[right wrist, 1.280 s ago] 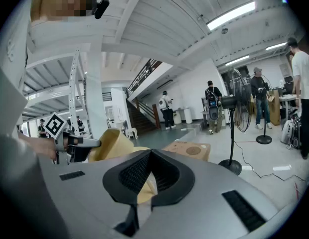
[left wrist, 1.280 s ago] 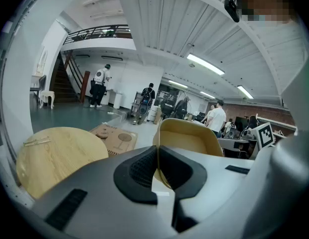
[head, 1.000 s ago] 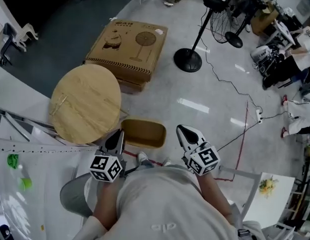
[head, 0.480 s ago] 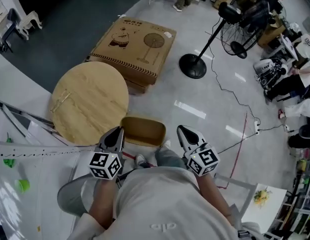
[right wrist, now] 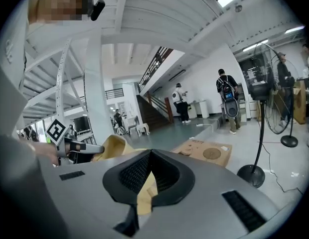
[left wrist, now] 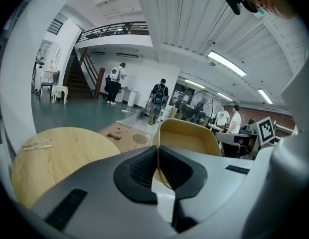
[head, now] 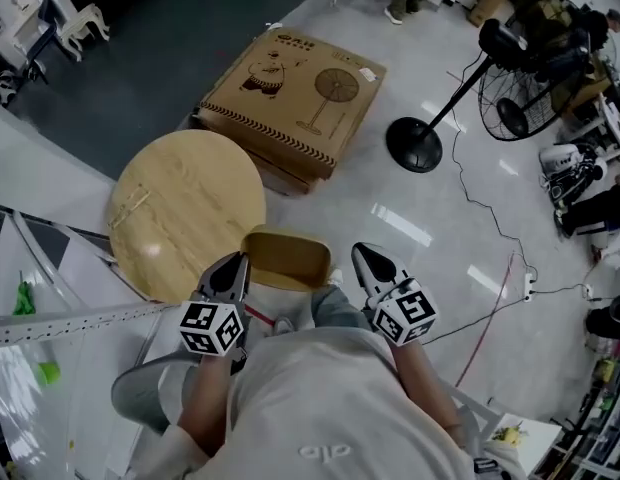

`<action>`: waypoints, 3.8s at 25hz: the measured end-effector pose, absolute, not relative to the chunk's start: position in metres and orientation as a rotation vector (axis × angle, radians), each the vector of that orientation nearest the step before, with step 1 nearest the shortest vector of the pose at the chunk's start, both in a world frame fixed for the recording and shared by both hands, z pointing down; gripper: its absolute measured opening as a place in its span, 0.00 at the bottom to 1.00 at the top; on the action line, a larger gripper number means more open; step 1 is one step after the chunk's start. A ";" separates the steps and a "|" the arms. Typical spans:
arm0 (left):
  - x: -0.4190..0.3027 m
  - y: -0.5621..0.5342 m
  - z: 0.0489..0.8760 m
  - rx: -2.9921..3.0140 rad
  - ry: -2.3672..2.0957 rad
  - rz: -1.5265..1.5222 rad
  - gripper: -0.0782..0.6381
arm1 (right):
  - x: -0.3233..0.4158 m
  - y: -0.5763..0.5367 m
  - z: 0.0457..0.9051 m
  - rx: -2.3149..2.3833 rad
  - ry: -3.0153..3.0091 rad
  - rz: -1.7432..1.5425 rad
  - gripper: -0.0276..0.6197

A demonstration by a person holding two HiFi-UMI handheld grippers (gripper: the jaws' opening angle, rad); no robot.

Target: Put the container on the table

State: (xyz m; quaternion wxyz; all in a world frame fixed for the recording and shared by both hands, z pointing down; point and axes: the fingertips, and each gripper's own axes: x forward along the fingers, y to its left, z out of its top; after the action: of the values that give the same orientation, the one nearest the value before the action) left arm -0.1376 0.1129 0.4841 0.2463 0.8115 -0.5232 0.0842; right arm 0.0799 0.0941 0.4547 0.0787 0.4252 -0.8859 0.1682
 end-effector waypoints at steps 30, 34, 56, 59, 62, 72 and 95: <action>-0.140 -0.063 0.525 1.978 -1.576 0.372 0.15 | 0.091 -0.108 0.479 1.024 -2.680 0.620 0.08; -0.167 -0.082 0.540 1.972 -1.538 0.390 0.15 | 0.068 -0.120 0.479 1.047 -2.646 0.611 0.08; -0.274 -0.135 0.669 1.803 -1.393 0.514 0.15 | 0.005 -0.169 0.500 1.141 -2.438 0.585 0.08; -0.285 -0.139 0.683 1.777 -1.385 0.526 0.15 | 0.001 -0.171 0.503 1.150 -2.415 0.587 0.08; -0.294 -0.144 0.699 1.764 -1.372 0.548 0.15 | -0.002 -0.172 0.508 1.157 -2.395 0.588 0.08; -0.322 -0.149 0.738 1.730 -1.345 0.619 0.15 | -0.014 -0.175 0.517 1.169 -2.347 0.590 0.08; -0.342 -0.144 0.764 1.687 -1.350 0.725 0.33 | -0.015 -0.162 0.523 1.187 -2.306 0.579 0.08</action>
State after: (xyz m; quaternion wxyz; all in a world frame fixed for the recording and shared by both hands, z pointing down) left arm -0.3419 -0.1439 0.7643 0.4182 0.6724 -0.5380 0.2890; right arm -0.0153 -0.1621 0.5227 0.2396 0.4337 -0.8425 0.2115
